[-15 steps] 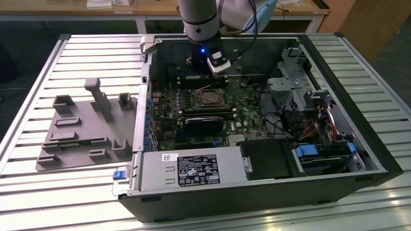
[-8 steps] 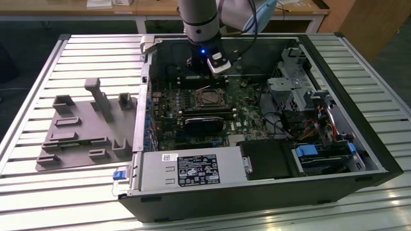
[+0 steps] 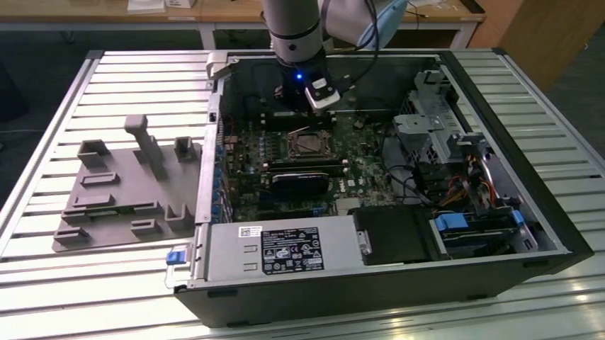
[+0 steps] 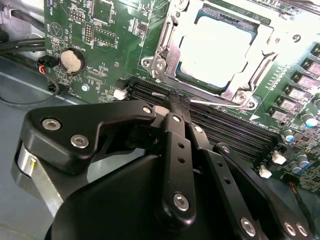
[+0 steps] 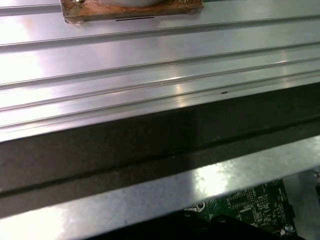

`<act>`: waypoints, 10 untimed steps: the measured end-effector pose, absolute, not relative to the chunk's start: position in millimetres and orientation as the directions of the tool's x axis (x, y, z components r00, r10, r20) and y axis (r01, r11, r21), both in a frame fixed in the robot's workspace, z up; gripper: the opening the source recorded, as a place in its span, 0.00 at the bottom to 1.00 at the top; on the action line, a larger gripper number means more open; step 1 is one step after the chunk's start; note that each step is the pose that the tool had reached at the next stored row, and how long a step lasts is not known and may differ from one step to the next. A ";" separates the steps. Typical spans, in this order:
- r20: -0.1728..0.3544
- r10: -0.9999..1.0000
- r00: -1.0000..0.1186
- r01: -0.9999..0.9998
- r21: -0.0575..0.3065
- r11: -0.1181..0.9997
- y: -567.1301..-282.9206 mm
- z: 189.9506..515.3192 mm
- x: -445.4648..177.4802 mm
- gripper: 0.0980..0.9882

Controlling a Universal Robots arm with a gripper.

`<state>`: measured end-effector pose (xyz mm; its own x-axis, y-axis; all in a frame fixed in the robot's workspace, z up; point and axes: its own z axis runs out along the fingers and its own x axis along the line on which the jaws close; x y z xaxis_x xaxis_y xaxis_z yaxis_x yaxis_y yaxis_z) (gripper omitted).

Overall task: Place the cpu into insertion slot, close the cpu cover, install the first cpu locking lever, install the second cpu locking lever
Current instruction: 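Install the first cpu locking lever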

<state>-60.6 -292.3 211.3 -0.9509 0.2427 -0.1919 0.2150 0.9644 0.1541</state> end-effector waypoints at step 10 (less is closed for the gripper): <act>-0.192 0.243 -0.951 0.215 0.154 0.964 -291.8 209.9 -59.9 0.00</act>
